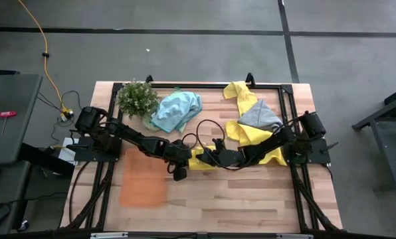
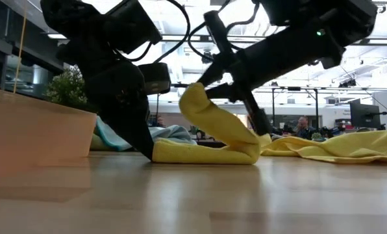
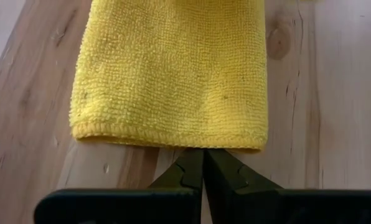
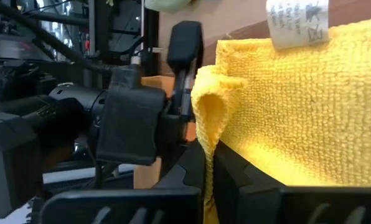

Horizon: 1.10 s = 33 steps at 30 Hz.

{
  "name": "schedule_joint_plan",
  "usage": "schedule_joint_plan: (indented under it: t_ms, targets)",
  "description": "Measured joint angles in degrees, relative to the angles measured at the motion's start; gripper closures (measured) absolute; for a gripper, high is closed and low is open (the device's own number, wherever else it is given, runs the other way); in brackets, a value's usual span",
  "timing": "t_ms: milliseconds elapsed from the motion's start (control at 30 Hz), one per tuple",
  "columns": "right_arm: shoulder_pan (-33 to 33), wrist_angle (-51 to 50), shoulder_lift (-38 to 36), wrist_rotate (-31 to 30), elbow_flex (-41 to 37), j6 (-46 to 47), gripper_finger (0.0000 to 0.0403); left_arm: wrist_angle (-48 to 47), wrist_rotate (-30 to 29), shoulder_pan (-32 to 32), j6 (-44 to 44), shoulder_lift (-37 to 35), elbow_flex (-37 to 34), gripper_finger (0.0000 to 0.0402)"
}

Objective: Fold microfiber towels
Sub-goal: Fold the bottom yellow microfiber towel, then put the bottom yellow folded microfiber towel into the orange bin

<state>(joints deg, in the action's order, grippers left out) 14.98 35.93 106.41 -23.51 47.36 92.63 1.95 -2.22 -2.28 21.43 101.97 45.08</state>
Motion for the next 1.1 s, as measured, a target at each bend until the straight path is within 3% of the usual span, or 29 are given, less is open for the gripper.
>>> schedule_joint_plan:
  t_ms: [433,867,1100]
  targets:
    - [-0.02,-6.16,0.96,0.62,2.46,-0.13,0.0398,0.07,0.01,0.0,-0.14,0.0,-0.02,0.0401]
    - [-0.14,-8.39,-1.37,2.7,2.44,-9.4,0.0222,0.08,0.02,0.0,-0.59,0.0,0.0,0.0401]
    - [-1.48,-25.2,-10.87,5.65,2.42,-20.89,0.0203,-1.04,0.27,0.11,-1.66,-0.68,0.0,0.0401]
